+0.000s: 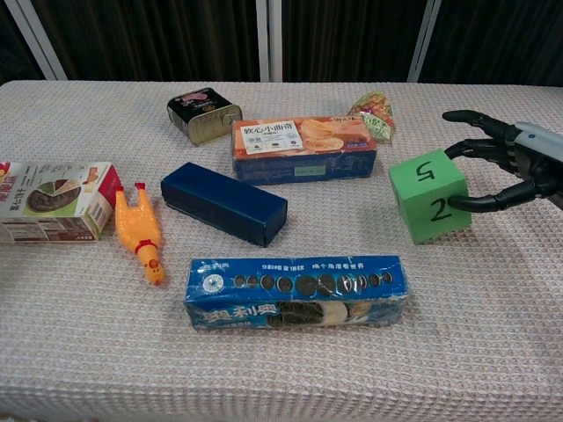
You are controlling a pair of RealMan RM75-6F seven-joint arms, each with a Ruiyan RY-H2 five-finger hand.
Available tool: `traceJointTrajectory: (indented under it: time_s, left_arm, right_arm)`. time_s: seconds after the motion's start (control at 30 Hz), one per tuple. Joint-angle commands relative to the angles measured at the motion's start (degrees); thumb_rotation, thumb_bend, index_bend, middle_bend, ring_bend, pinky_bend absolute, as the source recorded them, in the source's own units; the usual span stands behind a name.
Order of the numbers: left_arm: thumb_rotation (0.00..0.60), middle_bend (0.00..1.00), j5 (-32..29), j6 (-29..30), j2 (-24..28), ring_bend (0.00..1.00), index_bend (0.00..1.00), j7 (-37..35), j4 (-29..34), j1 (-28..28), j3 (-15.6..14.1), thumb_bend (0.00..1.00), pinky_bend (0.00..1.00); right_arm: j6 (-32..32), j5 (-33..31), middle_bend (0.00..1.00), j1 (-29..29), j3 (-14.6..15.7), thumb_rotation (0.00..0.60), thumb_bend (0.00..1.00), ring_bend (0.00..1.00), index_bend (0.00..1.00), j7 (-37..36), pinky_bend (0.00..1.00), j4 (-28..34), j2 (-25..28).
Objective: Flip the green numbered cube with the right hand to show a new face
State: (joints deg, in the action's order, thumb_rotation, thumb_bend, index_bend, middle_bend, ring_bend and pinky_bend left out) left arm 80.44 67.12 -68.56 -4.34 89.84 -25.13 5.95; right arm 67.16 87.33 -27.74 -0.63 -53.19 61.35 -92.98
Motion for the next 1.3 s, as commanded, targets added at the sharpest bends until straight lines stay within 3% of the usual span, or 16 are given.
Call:
traceJointTrajectory:
  time_s: [0.03, 0.17, 0.23, 0.33, 0.43, 0.67, 0.87, 1.0, 1.07, 1.2, 1.3]
  left_arm:
    - [0.600, 0.18, 0.3, 0.3, -0.1, 0.14, 0.22, -0.3, -0.2, 0.1, 0.0, 0.17, 0.22]
    - [0.600, 0.18, 0.4, 0.3, -0.1, 0.14, 0.22, -1.0, -0.3, 0.1, 0.0, 0.17, 0.22]
    - [0.600, 0.18, 0.3, 0.1, 0.0, 0.14, 0.22, -1.2, -0.3, 0.1, 0.0, 0.17, 0.22]
    - [0.600, 0.18, 0.3, -0.1, 0.1, 0.14, 0.22, -1.6, -0.1, 0.0, 0.0, 0.17, 0.22]
    - [0.600, 0.18, 0.3, -0.1, 0.2, 0.14, 0.22, -1.8, 0.1, 0.0, 0.0, 0.17, 0.22]
    - [0.600, 0.18, -0.1, -0.2, 0.8, 0.14, 0.22, -2.1, 0.6, 0.1, 0.1, 0.17, 0.22]
    - [0.600, 0.18, -0.4, -0.4, 1.3, 0.14, 0.22, -2.2, 1.5, 0.1, 0.3, 0.17, 0.22]
    - [0.600, 0.18, -0.7, -1.0, 1.8, 0.14, 0.22, -1.8, 2.1, 0.0, 0.1, 0.18, 0.22]
    - [0.600, 0.18, -0.7, -1.2, 1.8, 0.14, 0.22, -1.7, 2.3, -0.1, 0.0, 0.17, 0.22]
    - [0.600, 0.18, -0.6, -1.1, 2.1, 0.14, 0.22, -1.6, 2.7, 0.1, -0.2, 0.18, 0.22]
    - [0.600, 0.18, -0.1, -0.2, 2.4, 0.14, 0.22, -1.7, 3.1, 0.6, -0.3, 0.18, 0.22]
  right_arm:
    - [-0.1, 0.6, 0.63, 0.2, 0.4, 0.600, 0.19, 0.12, 0.00, 0.4, 0.00, -0.4, -0.1]
    - [0.2, 2.1, 0.47, 0.2, 1.3, 0.600, 0.06, 0.03, 0.00, 0.6, 0.00, -0.3, 0.7]
    - [0.2, 2.7, 0.29, 0.2, 1.8, 0.600, 0.01, 0.00, 0.00, 1.1, 0.00, 0.0, 1.3]
    - [1.0, 3.5, 0.12, 0.5, 2.2, 0.600, 0.00, 0.00, 0.00, 2.6, 0.00, 0.4, 2.2]
    - [2.4, 4.4, 0.05, 1.1, 2.6, 0.600, 0.00, 0.00, 0.00, 3.8, 0.00, 1.3, 3.3]
    - [7.4, 7.6, 0.02, 1.9, 3.1, 0.600, 0.00, 0.00, 0.00, 10.3, 0.00, 7.6, 9.8]
    - [6.4, 7.1, 0.02, 0.9, 1.0, 0.600, 0.00, 0.00, 0.00, 32.3, 0.00, 28.2, 22.1]
    - [2.0, 1.0, 0.05, 0.6, -0.4, 0.600, 0.00, 0.00, 0.00, 49.8, 0.00, 41.6, 27.7]
    - [0.7, -2.3, 0.05, 0.7, -0.8, 0.600, 0.00, 0.00, 0.00, 56.9, 0.00, 45.0, 28.5]
    - [0.6, -9.7, 0.00, 0.9, -0.4, 0.600, 0.00, 0.00, 0.00, 82.4, 0.00, 50.1, 30.4]
    - [6.9, -13.8, 0.00, 2.7, 0.2, 0.600, 0.00, 0.00, 0.00, 104.2, 0.00, 52.8, 28.3]
